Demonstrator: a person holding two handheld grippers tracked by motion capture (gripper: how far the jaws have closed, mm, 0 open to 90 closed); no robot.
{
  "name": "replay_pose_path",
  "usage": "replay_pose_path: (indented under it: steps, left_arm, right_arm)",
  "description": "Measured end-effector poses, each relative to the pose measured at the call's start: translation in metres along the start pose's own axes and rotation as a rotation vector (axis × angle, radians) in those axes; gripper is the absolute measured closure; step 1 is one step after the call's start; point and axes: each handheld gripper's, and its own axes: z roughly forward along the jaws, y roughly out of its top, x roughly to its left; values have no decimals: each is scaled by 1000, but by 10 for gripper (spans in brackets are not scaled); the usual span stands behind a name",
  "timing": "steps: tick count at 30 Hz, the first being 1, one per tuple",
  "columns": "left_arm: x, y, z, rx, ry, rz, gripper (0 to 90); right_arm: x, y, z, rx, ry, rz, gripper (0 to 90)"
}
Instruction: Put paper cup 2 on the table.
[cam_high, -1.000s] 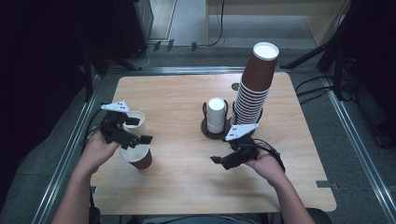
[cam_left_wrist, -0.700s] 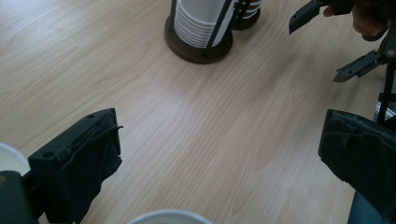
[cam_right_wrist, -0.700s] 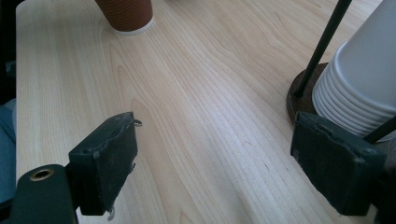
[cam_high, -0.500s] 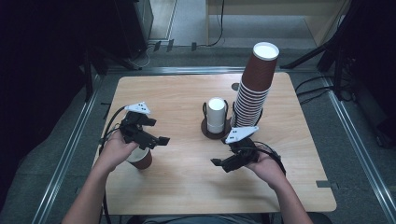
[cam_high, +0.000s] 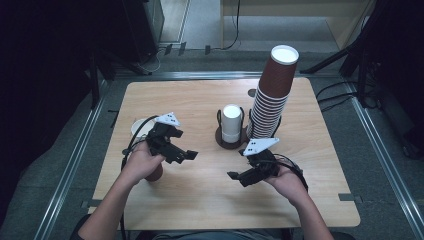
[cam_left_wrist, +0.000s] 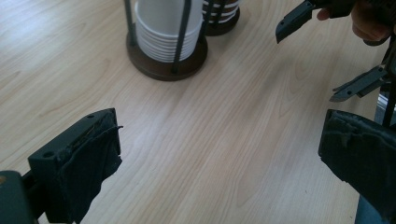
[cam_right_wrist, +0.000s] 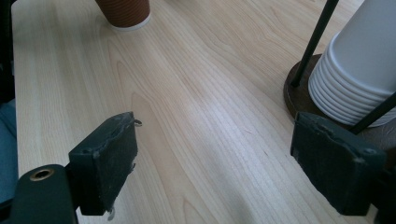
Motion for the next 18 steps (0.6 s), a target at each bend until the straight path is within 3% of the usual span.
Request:
replay_pose_path:
  steps: [5, 8, 18]
  left_arm:
    - [-9, 3, 12, 6, -12, 12, 0]
    - [-13, 4, 19, 0, -52, 9, 0]
    - [-26, 2, 46, 11, -22, 35, 0]
  right_arm:
    - [1, -1, -1, 2, -3, 3, 151]
    - [1, -2, -2, 1, -4, 0, 151]
    - [2, -3, -2, 4, 3, -4, 152]
